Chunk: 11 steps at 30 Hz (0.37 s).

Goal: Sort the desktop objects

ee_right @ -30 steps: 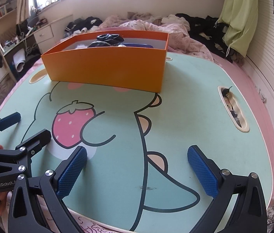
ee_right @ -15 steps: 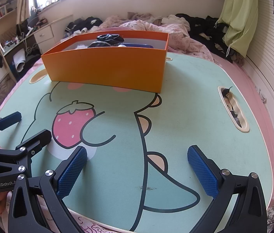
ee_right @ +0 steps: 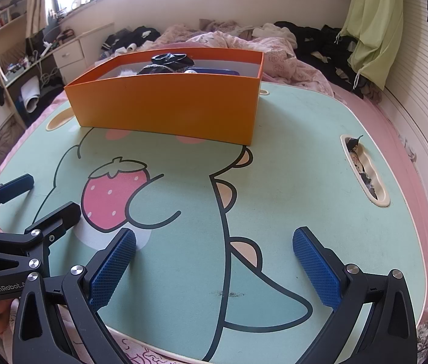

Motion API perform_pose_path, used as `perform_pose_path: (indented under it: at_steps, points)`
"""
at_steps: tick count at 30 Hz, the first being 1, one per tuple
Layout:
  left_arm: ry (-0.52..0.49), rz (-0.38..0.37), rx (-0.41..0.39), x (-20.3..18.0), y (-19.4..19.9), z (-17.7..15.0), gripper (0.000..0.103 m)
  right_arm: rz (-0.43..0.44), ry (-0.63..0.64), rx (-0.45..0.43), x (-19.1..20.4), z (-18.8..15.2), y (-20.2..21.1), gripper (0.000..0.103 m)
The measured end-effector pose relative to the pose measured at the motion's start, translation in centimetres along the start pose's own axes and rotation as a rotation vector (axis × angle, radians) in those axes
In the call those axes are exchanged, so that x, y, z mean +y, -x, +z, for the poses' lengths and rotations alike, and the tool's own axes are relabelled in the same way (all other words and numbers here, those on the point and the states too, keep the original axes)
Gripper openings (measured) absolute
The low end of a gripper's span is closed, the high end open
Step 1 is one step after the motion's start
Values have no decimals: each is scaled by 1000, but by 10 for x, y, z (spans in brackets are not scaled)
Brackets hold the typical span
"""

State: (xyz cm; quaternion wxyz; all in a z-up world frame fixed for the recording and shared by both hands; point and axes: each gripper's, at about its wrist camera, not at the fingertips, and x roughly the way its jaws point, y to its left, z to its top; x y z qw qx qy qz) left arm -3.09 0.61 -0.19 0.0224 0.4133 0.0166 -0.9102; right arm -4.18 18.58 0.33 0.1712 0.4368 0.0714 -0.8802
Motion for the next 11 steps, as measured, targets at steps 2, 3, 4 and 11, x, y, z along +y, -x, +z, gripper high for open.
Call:
perform_pose_path:
  at_steps: [2,3,4,11]
  points:
    - [0,0,0,0,0,0,103,0,1,0,0,0,0,103]
    - [0,0,0,0,0,0,103,1,1,1,0,0,0,103]
    - [0,0,0,0,0,0,103,1,1,1,0,0,0,103]
    - [-4,-4,-4,-1,0,0,103,1,1,0,1,0,0,103]
